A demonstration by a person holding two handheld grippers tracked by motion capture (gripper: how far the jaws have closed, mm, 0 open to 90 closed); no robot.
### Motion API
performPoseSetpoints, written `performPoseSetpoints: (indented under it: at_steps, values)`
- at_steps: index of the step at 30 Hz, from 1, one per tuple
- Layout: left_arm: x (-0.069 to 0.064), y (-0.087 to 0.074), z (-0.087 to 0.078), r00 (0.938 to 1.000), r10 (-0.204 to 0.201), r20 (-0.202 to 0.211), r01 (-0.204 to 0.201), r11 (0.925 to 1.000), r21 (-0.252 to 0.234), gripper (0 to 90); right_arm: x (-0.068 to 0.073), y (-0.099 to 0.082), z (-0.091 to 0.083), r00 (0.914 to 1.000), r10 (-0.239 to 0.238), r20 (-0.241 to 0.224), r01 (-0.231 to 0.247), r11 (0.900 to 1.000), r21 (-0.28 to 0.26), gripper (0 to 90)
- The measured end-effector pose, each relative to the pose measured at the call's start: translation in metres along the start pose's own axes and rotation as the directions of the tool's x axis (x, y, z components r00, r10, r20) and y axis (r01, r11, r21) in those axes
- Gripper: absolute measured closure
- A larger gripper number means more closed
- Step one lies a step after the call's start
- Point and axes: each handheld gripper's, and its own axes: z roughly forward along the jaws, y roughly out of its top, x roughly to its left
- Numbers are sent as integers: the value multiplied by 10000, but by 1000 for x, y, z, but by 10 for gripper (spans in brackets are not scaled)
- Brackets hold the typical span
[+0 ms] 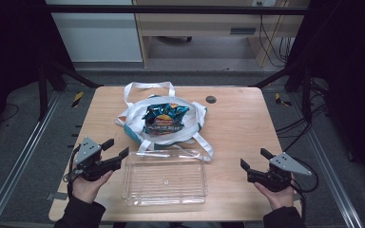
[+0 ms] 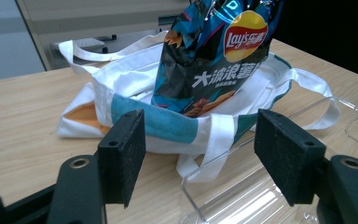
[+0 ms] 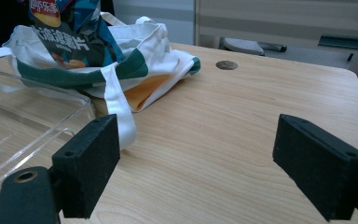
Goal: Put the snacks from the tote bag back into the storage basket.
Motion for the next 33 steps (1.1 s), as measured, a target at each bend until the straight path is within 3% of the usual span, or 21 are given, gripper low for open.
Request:
performPoseSetpoints:
  at_steps: [8,33]
  values:
    - [-6,12,10,9994,350,40,-350,9994,64,341,1,0,0,10000,-24,-42,24,10000,7,155]
    - [-15,48,40,9985,548,96,-547,9984,-135,369,1,0,1,10000,-39,-63,39,10000,-11,167]
